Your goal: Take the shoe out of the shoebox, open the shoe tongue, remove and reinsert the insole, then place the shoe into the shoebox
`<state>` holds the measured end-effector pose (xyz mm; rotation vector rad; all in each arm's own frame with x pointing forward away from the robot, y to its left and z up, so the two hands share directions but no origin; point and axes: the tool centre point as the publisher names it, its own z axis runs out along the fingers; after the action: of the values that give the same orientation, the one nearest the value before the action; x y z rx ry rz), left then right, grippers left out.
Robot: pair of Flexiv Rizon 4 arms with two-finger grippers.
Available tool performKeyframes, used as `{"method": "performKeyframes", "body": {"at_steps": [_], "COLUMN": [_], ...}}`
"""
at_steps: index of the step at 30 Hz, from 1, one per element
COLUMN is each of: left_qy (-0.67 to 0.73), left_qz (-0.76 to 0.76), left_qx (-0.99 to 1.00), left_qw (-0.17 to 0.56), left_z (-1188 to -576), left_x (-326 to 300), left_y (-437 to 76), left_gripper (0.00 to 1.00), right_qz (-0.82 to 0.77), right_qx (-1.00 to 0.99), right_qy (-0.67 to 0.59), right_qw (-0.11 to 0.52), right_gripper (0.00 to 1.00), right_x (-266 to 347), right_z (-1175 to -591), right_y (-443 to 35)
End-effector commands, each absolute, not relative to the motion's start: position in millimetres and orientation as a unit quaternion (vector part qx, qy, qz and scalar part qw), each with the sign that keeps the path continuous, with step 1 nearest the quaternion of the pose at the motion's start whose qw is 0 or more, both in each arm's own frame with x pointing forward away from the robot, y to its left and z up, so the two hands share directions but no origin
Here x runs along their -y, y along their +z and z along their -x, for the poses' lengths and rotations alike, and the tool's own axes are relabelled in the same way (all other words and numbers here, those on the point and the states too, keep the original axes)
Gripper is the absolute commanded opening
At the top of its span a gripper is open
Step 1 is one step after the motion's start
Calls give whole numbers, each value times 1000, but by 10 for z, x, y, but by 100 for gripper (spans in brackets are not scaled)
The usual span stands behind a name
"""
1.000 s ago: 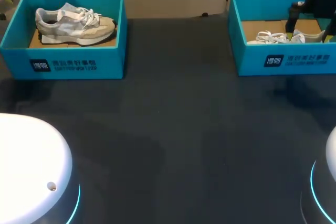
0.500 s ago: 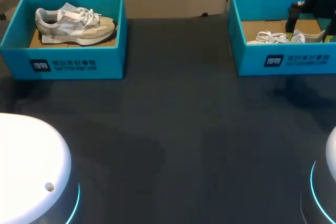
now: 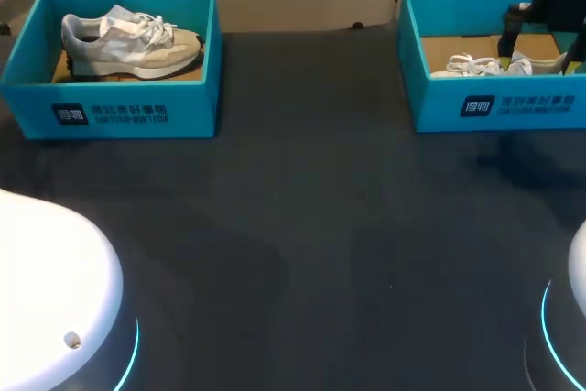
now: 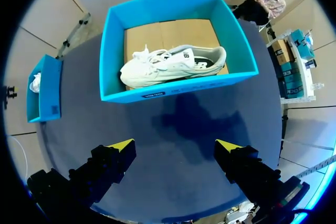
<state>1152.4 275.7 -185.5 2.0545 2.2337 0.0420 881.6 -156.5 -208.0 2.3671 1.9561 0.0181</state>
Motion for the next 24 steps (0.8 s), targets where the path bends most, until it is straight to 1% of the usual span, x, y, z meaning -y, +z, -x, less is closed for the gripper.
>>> {"method": "performKeyframes", "body": {"at_steps": [1, 4, 16, 24], "left_qy": [6, 10, 10, 14], "left_qz": [-691, -715, -715, -732], "left_qx": [-722, -699, -699, -680], "left_qw": [34, 25, 25, 36], "left_z": [-11708, -11749, -11749, -11774], "left_x": [-2806, -2836, -2836, -2810], "left_y": [-1919, -1961, -1961, -2096], "left_gripper": [100, 100, 100, 100], "right_qz": [-770, -770, -770, -770], "right_qx": [-637, -637, -637, -637], "right_qy": [7, 7, 7, 7], "right_qw": [36, 36, 36, 36], "right_gripper": [100, 100, 100, 100], "right_x": [1565, 1565, 1565, 1565], "right_z": [-8810, -8810, -8810, -8810], "right_y": [-2084, -2084, -2084, -2084]}}
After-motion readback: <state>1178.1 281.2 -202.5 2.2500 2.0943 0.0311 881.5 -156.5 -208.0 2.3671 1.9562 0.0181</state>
